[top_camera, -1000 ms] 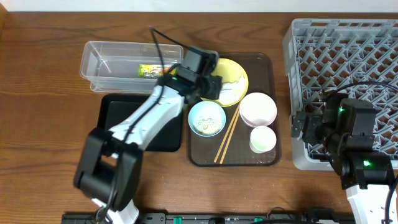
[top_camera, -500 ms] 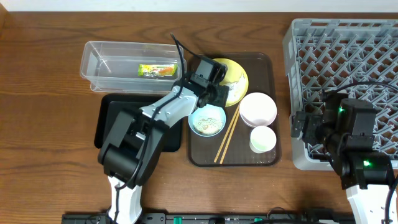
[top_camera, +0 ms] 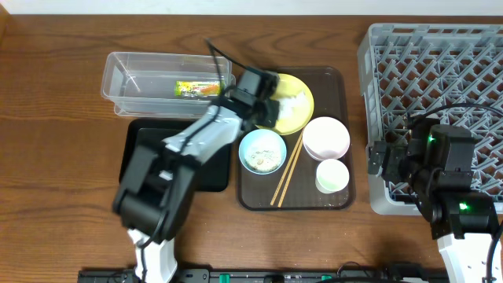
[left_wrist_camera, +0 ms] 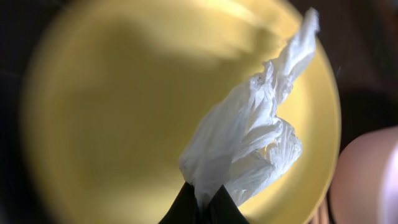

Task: Sort waste into correct bins and load items into the dishwasher rack
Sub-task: 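Pick the white tissue from the plate with the left gripper into the clear bin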

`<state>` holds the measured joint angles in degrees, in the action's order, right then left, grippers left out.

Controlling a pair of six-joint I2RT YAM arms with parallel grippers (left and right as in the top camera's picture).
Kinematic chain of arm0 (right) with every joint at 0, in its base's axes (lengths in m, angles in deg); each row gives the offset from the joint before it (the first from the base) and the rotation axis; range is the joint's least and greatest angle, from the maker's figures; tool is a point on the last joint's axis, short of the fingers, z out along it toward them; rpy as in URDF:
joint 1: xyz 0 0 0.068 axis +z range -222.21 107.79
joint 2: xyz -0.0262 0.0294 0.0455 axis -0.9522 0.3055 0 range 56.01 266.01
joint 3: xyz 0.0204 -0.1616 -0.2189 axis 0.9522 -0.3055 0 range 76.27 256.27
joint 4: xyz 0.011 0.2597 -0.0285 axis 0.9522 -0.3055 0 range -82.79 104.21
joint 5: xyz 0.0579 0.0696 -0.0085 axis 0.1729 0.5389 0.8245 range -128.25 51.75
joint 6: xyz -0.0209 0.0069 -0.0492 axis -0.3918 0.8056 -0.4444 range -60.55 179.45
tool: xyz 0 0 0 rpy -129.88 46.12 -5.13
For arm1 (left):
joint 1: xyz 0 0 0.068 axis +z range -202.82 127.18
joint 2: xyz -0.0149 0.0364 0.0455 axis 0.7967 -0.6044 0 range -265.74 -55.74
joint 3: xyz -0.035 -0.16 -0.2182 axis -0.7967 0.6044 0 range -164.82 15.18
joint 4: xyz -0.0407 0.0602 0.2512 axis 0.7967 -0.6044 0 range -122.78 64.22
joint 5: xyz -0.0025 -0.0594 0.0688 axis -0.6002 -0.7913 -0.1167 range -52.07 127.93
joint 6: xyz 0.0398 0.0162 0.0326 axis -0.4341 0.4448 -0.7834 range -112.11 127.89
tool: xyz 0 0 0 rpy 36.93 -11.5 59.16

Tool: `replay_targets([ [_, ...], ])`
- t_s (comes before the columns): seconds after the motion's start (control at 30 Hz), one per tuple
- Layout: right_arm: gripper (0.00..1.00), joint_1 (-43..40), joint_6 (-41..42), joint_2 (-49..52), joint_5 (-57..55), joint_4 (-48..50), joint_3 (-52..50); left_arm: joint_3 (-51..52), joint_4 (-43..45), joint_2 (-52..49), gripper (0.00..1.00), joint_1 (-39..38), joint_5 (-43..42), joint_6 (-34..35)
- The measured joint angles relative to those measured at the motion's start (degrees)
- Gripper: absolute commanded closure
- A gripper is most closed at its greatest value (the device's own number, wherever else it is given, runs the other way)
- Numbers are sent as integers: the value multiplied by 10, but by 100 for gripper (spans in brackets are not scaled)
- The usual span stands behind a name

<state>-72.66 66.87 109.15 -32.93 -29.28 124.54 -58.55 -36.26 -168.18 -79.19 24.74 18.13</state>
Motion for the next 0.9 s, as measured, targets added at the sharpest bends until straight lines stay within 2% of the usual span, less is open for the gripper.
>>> replay_targets([
  [0.27,1,0,0,0,0,0,0,0,-16,123,91,107,0,0],
  [0.5,1,0,0,0,0,0,0,0,-49,130,88,186,17,1],
  [0.57,1,0,0,0,0,0,0,0,-65,126,83,198,36,2],
  [0.6,1,0,0,0,0,0,0,0,-70,123,66,203,47,0],
  [0.63,1,0,0,0,0,0,0,0,-75,120,58,208,57,0],
  [0.73,1,0,0,0,0,0,0,0,-78,112,49,216,74,0],
  [0.9,1,0,0,0,0,0,0,0,-73,113,48,219,83,0],
])
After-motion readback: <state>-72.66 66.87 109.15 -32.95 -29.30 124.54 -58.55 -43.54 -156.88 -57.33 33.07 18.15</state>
